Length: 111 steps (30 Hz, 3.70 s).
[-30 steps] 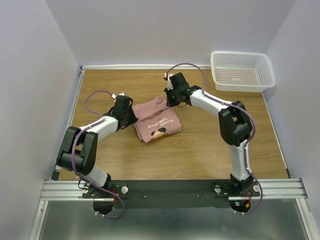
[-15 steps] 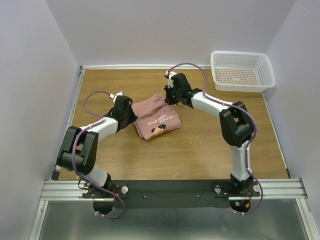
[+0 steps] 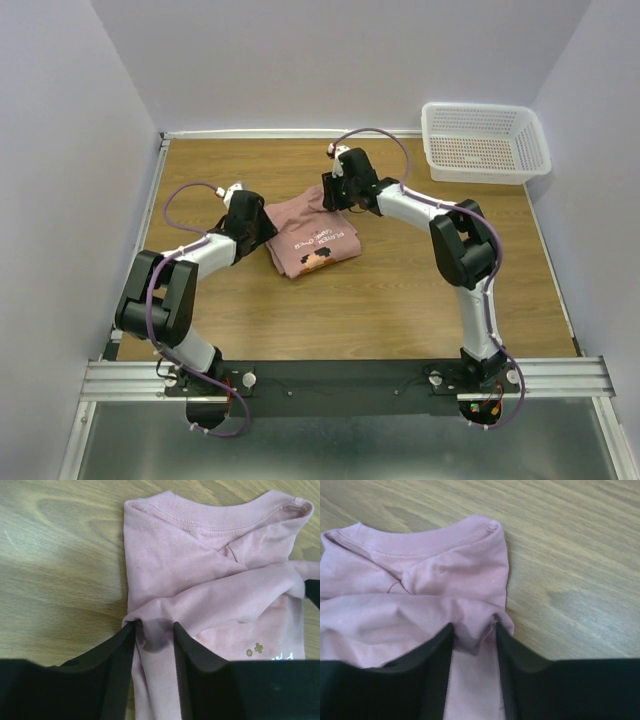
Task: Fold and stack the t-shirts
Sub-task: Fold the tshirt
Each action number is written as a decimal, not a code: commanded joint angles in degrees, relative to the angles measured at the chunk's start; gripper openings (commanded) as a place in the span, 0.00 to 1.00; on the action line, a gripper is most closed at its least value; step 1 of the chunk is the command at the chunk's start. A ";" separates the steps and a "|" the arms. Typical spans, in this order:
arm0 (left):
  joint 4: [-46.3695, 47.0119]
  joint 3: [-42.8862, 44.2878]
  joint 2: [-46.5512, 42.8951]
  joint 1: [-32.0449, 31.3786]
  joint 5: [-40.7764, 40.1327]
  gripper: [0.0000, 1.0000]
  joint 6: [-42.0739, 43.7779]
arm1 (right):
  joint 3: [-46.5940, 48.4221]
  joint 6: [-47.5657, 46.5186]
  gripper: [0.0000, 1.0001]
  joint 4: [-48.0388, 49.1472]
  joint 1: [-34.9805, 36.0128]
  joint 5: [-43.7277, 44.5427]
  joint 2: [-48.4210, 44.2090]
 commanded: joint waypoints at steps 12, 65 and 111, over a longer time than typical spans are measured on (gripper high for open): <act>-5.48 -0.32 -17.87 -1.58 -5.64 0.61 3.42 | -4.25 -0.09 0.63 0.69 0.01 -7.65 -10.14; -10.32 -6.20 -20.77 -5.80 9.11 0.72 -5.01 | -14.25 10.02 0.59 -0.19 -6.14 -44.65 -14.35; -10.23 -11.31 -24.03 -12.58 8.60 0.40 -16.18 | -24.47 16.96 0.49 7.37 -10.28 -50.81 -15.50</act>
